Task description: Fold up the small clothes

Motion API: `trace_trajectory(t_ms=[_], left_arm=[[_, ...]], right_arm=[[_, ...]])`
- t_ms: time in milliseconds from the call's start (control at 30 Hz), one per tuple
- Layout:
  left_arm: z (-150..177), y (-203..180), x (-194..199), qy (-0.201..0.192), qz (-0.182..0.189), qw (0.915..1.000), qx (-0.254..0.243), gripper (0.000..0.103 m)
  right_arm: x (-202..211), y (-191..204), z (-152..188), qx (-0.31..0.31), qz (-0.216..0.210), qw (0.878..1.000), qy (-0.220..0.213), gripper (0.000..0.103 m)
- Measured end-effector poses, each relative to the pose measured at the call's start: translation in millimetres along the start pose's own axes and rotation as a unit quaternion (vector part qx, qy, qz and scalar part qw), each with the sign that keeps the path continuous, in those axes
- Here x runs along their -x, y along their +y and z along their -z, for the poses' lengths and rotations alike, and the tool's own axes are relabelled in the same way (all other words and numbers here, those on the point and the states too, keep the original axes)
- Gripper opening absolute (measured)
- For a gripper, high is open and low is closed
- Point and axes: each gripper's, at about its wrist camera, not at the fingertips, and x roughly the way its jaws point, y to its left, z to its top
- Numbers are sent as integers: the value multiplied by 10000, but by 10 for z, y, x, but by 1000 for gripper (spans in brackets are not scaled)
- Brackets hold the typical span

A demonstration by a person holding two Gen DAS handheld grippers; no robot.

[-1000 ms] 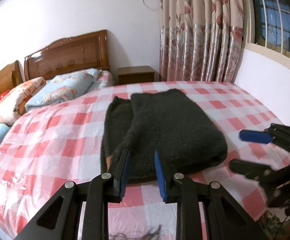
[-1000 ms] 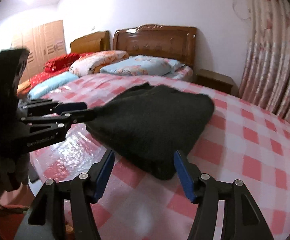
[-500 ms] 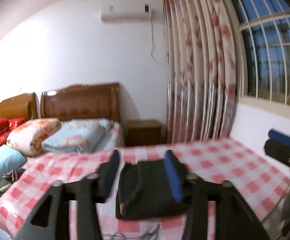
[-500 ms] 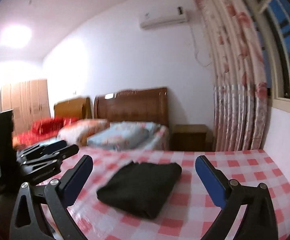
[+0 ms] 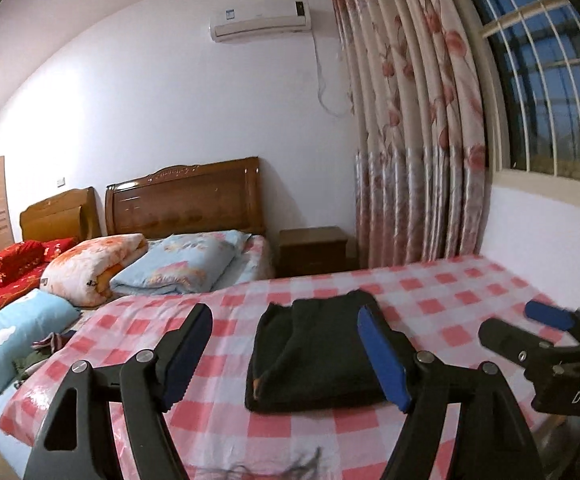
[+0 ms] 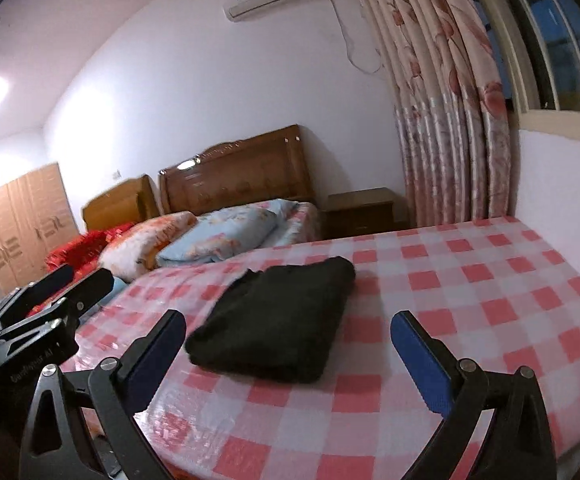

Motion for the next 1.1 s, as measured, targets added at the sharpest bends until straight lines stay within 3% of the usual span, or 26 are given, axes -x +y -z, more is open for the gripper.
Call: trace_trajectory(t_ms=[333,800,1100], left_arm=[[339,17,-235,394,-148,9990,155,77],[535,78,-368,697,-203,9972,150,77],[562,93,-368,717,-186,9971,197,77]], right_arm=[[-264,86,205,400,245,9984,307,103],[-457,228,410,649,166,9952,719,103],[-460,225,430,614,175,9950,767,103]])
